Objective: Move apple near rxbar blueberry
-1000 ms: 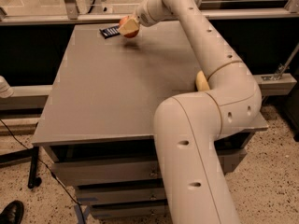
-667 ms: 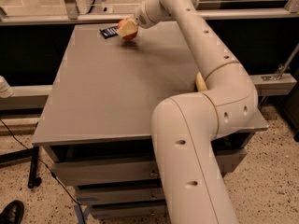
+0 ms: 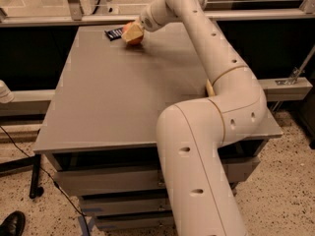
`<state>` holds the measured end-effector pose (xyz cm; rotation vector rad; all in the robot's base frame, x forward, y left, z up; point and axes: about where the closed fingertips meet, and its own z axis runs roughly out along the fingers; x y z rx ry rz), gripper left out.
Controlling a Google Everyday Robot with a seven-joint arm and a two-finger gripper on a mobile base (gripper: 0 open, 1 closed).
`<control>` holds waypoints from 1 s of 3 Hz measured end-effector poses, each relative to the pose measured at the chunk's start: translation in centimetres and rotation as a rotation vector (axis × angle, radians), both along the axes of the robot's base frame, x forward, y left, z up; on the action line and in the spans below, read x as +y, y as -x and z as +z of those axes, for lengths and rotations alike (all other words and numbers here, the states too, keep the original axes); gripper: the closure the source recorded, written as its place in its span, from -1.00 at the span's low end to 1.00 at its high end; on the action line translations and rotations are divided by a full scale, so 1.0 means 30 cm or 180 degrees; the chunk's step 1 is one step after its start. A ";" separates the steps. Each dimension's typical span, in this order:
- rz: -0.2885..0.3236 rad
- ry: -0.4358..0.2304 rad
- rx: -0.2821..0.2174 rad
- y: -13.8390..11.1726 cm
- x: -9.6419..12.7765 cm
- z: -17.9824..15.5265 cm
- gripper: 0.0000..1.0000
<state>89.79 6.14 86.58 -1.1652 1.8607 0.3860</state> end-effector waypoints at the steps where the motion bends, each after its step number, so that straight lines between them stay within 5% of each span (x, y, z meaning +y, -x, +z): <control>1: -0.0004 0.0011 0.0012 -0.001 -0.005 -0.004 -0.28; 2: -0.0005 0.0006 0.0023 0.000 -0.009 -0.007 -0.77; 3: -0.0011 -0.0005 0.0037 0.000 -0.015 -0.010 -1.00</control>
Offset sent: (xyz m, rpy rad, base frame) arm 0.0080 -0.0121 0.0089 0.0012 0.0010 -0.0085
